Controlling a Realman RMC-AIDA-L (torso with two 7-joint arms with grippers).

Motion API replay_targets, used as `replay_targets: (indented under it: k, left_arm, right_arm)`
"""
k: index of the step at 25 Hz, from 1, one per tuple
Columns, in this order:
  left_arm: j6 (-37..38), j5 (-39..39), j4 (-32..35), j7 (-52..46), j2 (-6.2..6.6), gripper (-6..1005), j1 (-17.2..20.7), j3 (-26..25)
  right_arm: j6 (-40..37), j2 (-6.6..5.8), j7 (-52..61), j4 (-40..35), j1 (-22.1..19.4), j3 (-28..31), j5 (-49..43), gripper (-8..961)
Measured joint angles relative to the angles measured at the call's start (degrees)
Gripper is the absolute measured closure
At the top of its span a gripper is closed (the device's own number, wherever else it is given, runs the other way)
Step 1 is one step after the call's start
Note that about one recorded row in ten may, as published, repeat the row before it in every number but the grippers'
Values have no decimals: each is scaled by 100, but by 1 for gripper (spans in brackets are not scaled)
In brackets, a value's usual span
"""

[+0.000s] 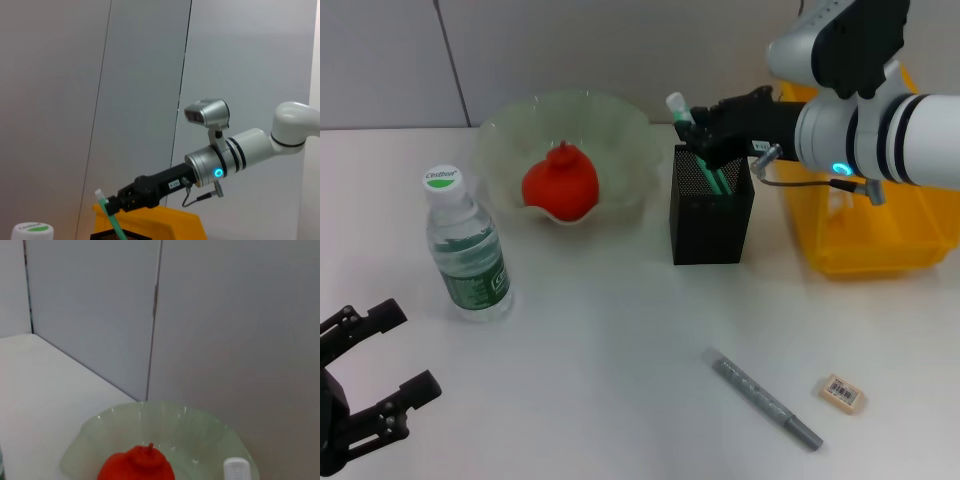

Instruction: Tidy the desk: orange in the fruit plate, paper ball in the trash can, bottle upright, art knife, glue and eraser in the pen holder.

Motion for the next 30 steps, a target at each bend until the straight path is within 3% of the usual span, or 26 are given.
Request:
replay_targets:
  k: [7,12,16,17,18,21,22,23,27,30]
  left_arm:
    - [-2,-3,0,52,-4,151,7,0]
    - [56,3,0,49,14,151,37,0]
    - [154,3,16,-36,108,151,39,0]
    - [201,9,26,-113,186,151,39,12]
    - [201,9,26,-113,186,151,39,12]
    - [224,33,13,-158,306,151,38,43]
    - [224,37,7,-126,337,151,53,33]
    - [224,37,7,-126,337,151,53,33]
    - [220,40,39,-87,357,151,66,8]
    - [207,40,39,-87,359,151,54,8]
  right_arm:
    - [-137,-9,46,-171,-203,50,115,744]
    - [-715,-19,137,-700,-407,185,142,528]
    - [-2097,-40,611,-1330,-432,742,-17,426]
    - [-3059,-56,1051,-1641,-292,1172,-332,401]
    - [-3059,-56,1051,-1641,-292,1172,-332,398]
    - [-4532,-59,1832,-2125,48,1552,-1252,389]
    - [-5229,-59,2225,-2293,271,1567,-1783,386]
    - [-5229,-59,2225,-2293,271,1567,-1783,383]
    - [-6422,-20,2799,-2095,834,1234,-2860,371]
    - [-6534,-29,3009,-1865,959,943,-3100,346]
